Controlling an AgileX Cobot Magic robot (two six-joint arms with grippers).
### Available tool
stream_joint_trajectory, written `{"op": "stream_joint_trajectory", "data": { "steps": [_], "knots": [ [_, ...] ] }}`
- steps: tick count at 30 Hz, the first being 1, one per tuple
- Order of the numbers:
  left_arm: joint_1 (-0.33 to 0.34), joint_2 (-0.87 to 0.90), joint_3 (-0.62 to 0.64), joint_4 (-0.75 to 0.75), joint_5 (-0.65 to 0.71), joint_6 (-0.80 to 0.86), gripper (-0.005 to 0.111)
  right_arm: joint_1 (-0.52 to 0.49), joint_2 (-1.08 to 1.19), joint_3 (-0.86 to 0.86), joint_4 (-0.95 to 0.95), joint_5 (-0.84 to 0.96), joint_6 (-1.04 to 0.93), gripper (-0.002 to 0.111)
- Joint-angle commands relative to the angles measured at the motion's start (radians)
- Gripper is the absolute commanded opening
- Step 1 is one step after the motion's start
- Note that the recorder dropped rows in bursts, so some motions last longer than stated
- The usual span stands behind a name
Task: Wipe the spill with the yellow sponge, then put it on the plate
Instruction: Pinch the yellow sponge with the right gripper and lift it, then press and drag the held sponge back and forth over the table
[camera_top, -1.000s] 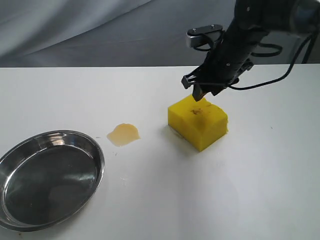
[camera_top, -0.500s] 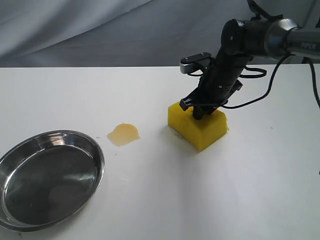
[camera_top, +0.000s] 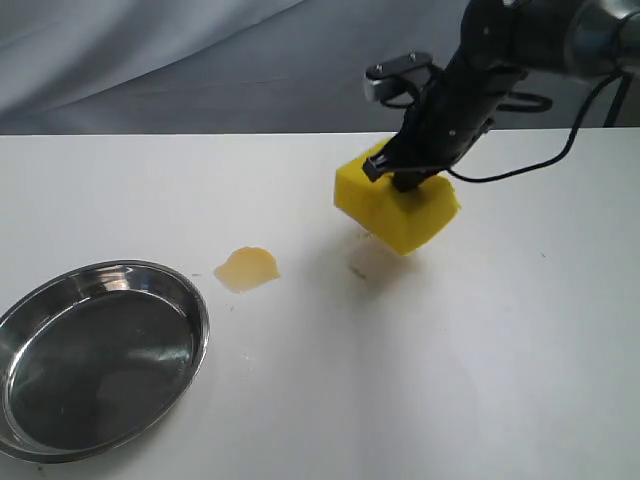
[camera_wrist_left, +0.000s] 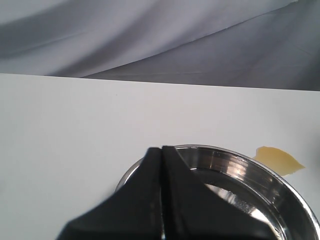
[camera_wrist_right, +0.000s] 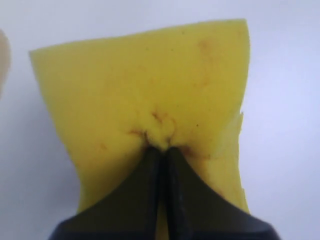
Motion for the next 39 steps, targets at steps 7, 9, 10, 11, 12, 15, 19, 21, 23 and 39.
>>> {"op": "stream_joint_trajectory", "data": {
  "steps": [7,9,10,11,12,15,19,21,23,39],
  "knots": [
    [-0.003,-0.002,0.005,0.000,-0.007,-0.005,0.000,0.066,-0.058,0.001,0.246,-0.037,-0.272,0.000],
    [-0.003,-0.002,0.005,0.000,-0.007,-0.005,0.000,0.100,-0.034,0.001,0.239,-0.057,-0.299,0.000],
    [-0.003,-0.002,0.005,0.000,-0.007,-0.005,0.000,0.119,-0.019,0.001,0.237,-0.069,-0.313,0.000],
    [-0.003,-0.002,0.005,0.000,-0.007,-0.005,0.000,0.139,-0.003,0.001,0.230,-0.084,-0.328,0.000],
    [-0.003,-0.002,0.005,0.000,-0.007,-0.005,0.000,0.156,0.009,0.001,0.219,-0.094,-0.331,0.000],
    [-0.003,-0.002,0.005,0.000,-0.007,-0.005,0.000,0.218,0.054,0.001,0.153,-0.150,-0.331,0.000],
    [-0.003,-0.002,0.005,0.000,-0.007,-0.005,0.000,0.277,0.093,0.001,0.135,-0.228,-0.331,0.000],
    [-0.003,-0.002,0.005,0.000,-0.007,-0.005,0.000,0.300,0.104,0.001,0.131,-0.251,-0.331,0.000],
    [-0.003,-0.002,0.005,0.000,-0.007,-0.005,0.000,0.315,0.119,0.001,0.113,-0.265,-0.331,0.000],
    [-0.003,-0.002,0.005,0.000,-0.007,-0.005,0.000,0.308,0.208,0.001,-0.233,-0.236,-0.114,0.000]
  ]
}}
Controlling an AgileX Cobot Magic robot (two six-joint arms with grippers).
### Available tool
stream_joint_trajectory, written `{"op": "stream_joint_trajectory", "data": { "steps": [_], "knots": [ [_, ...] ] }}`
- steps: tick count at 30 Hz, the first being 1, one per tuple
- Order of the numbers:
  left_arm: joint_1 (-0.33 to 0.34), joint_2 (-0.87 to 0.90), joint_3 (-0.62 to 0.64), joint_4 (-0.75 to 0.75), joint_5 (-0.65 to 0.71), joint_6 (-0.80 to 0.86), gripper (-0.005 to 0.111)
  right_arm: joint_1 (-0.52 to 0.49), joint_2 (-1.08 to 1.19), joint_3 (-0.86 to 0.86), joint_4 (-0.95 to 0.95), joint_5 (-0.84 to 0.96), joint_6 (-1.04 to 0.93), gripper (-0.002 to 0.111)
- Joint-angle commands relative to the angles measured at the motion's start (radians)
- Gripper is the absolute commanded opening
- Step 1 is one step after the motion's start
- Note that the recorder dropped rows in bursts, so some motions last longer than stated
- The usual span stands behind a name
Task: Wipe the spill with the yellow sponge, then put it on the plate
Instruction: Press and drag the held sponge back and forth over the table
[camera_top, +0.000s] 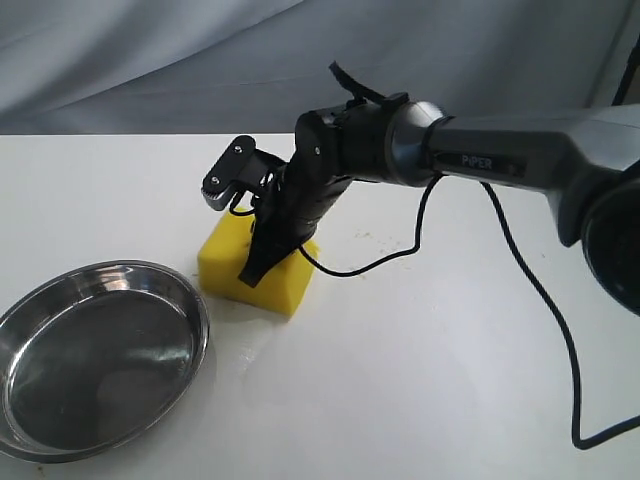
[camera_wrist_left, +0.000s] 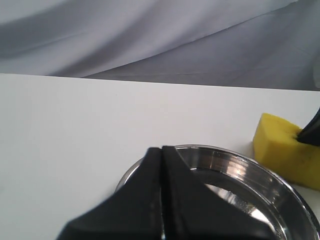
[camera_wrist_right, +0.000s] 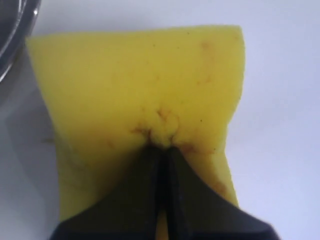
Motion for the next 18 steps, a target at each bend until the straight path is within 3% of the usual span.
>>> {"op": "stream_joint_trajectory", "data": {
  "steps": [1,9,14,18],
  "knots": [
    [-0.003,-0.002,0.005,0.000,-0.007,-0.005,0.000,-0.014,0.021,0.005,-0.248,0.032,0.188,0.000],
    [-0.003,-0.002,0.005,0.000,-0.007,-0.005,0.000,-0.051,0.021,0.005,-0.481,0.073,0.335,0.000],
    [-0.003,-0.002,0.005,0.000,-0.007,-0.005,0.000,-0.058,0.021,0.005,-0.428,0.073,0.357,0.000],
    [-0.003,-0.002,0.005,0.000,-0.007,-0.005,0.000,-0.024,0.021,0.005,-0.244,0.056,0.203,0.000]
  ]
}}
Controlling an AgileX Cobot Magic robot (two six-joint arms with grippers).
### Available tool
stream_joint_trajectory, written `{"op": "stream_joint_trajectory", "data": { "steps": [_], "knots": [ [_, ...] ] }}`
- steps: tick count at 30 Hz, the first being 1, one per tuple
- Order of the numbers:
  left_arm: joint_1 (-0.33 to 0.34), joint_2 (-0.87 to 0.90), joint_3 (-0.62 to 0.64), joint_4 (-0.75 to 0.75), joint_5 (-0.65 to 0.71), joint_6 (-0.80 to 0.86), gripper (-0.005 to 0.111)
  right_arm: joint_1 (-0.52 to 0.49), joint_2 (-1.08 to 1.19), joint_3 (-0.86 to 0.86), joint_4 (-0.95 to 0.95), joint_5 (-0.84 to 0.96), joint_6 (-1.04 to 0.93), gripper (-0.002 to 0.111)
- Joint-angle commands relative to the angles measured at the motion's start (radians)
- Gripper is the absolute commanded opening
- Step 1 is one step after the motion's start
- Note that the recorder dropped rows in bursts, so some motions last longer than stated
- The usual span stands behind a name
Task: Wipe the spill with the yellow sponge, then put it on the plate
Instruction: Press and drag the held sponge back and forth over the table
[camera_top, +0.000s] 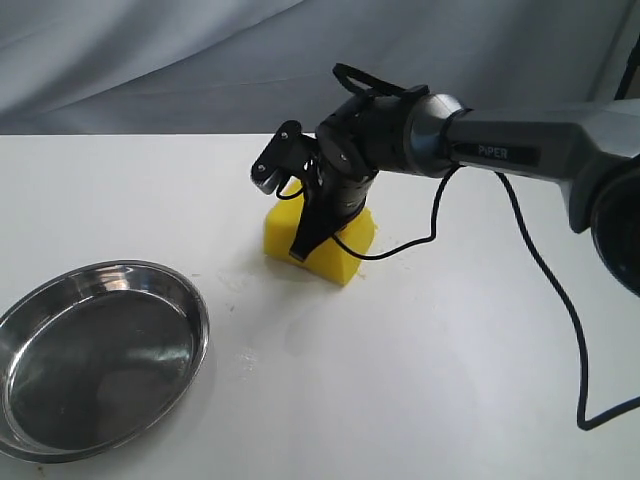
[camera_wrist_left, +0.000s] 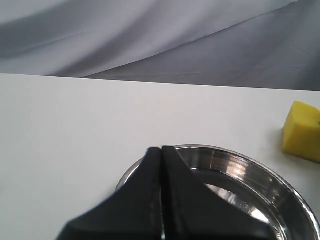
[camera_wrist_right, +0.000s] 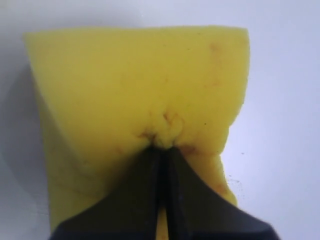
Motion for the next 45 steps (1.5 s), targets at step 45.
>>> {"op": "stream_joint_trajectory", "data": {
  "steps": [45],
  "knots": [
    [-0.003,-0.002,0.005,0.000,-0.007,-0.005,0.000,0.146,0.053,0.005,0.346,0.138,-0.049,0.000]
  ]
}}
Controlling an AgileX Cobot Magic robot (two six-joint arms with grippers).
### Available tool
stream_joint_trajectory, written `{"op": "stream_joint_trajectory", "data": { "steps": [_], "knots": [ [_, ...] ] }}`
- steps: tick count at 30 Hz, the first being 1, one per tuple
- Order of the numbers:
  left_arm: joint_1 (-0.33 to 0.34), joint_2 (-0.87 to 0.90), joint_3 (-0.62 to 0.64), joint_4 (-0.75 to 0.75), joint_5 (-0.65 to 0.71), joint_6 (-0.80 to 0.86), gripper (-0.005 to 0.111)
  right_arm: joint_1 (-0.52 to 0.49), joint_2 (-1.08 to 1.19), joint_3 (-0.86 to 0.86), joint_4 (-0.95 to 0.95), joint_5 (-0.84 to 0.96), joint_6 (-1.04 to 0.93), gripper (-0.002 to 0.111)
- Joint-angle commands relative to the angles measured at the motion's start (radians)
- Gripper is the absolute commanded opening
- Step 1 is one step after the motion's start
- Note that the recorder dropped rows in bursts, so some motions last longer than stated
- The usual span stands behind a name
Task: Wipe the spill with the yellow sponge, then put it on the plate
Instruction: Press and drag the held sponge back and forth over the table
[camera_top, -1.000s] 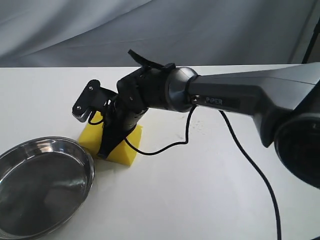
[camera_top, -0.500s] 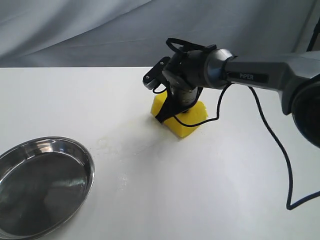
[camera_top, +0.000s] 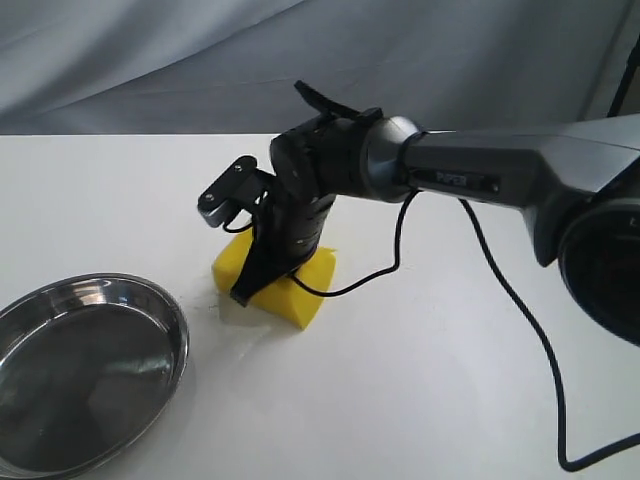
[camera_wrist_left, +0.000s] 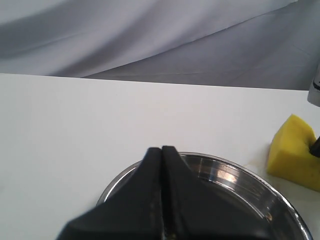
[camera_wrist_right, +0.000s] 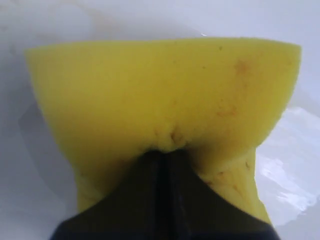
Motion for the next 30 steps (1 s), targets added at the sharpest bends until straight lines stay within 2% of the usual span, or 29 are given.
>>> {"op": "stream_joint_trajectory", "data": {
  "steps": [1,6,11,21,26,30],
  "knots": [
    [-0.003,-0.002,0.005,0.000,-0.007,-0.005,0.000,0.033,0.030,0.018,0.052,0.056,0.009,0.000],
    [-0.003,-0.002,0.005,0.000,-0.007,-0.005,0.000,-0.008,0.030,0.018,-0.167,0.136,0.179,0.000],
    [-0.003,-0.002,0.005,0.000,-0.007,-0.005,0.000,-0.128,0.030,0.018,-0.297,0.256,0.262,0.000],
    [-0.003,-0.002,0.005,0.000,-0.007,-0.005,0.000,-0.403,0.030,0.020,-0.287,0.362,0.295,0.000],
    [-0.003,-0.002,0.005,0.000,-0.007,-0.005,0.000,-0.429,0.030,0.020,-0.175,0.353,0.230,0.000],
    [-0.003,-0.002,0.005,0.000,-0.007,-0.005,0.000,-0.374,0.030,0.020,-0.035,0.307,0.159,0.000]
  ]
}}
